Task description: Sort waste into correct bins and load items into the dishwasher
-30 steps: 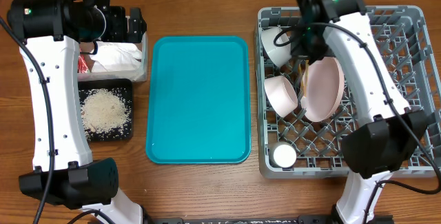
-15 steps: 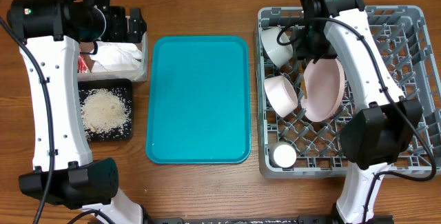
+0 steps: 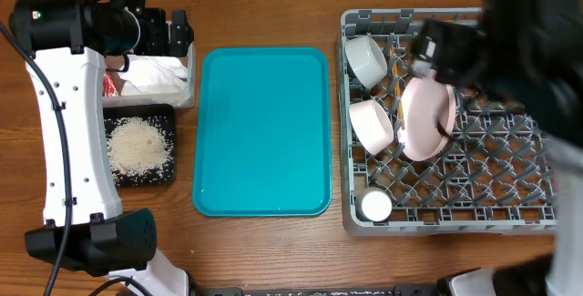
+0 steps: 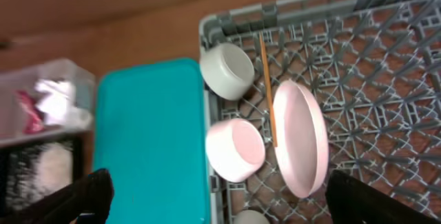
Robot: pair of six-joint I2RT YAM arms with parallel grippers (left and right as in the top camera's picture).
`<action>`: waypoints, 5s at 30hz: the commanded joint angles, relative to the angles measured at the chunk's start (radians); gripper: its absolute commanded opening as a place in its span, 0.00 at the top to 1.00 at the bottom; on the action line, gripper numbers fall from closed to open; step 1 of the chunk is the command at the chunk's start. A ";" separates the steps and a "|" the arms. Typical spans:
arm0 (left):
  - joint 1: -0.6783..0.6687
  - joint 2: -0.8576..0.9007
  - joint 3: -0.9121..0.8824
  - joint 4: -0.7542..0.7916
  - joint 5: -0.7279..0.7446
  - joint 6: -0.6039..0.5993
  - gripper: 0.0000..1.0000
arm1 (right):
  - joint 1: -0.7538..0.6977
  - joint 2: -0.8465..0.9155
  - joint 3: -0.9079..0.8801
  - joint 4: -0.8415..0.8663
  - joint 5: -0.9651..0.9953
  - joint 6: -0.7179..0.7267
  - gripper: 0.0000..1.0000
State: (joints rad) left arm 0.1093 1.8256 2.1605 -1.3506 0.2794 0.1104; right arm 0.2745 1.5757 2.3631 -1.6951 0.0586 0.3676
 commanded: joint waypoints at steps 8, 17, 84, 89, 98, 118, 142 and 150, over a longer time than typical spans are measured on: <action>0.002 -0.007 0.007 0.001 -0.002 0.005 0.00 | -0.006 -0.101 0.001 0.002 0.050 -0.075 0.00; 0.002 -0.007 0.007 0.001 -0.002 0.005 0.00 | -0.100 -0.250 -0.235 0.287 0.023 -0.169 0.00; 0.003 -0.031 0.008 -0.032 -0.062 0.028 0.00 | -0.276 -1.573 -2.355 1.619 -0.147 -0.264 0.00; -0.005 -0.209 -0.192 0.306 0.031 0.027 0.00 | -0.276 -1.573 -2.355 1.619 -0.147 -0.264 0.00; -0.031 -0.831 -1.246 1.111 0.054 0.069 0.00 | -0.276 -1.573 -2.355 1.619 -0.147 -0.264 0.00; -0.032 -1.755 -2.156 1.405 -0.032 0.074 0.00 | -0.276 -1.573 -2.355 1.619 -0.147 -0.264 0.00; -0.031 -1.821 -2.156 1.294 -0.069 0.076 0.00 | -0.276 -1.573 -2.355 1.619 -0.147 -0.264 0.00; -0.031 -1.821 -2.156 1.295 -0.069 0.076 0.00 | -0.276 -1.573 -2.355 1.619 -0.147 -0.264 0.00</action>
State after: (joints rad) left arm 0.0799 0.0166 0.0086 -0.0559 0.2260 0.1680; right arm 0.0006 0.0101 0.0185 -0.0799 -0.0818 0.1047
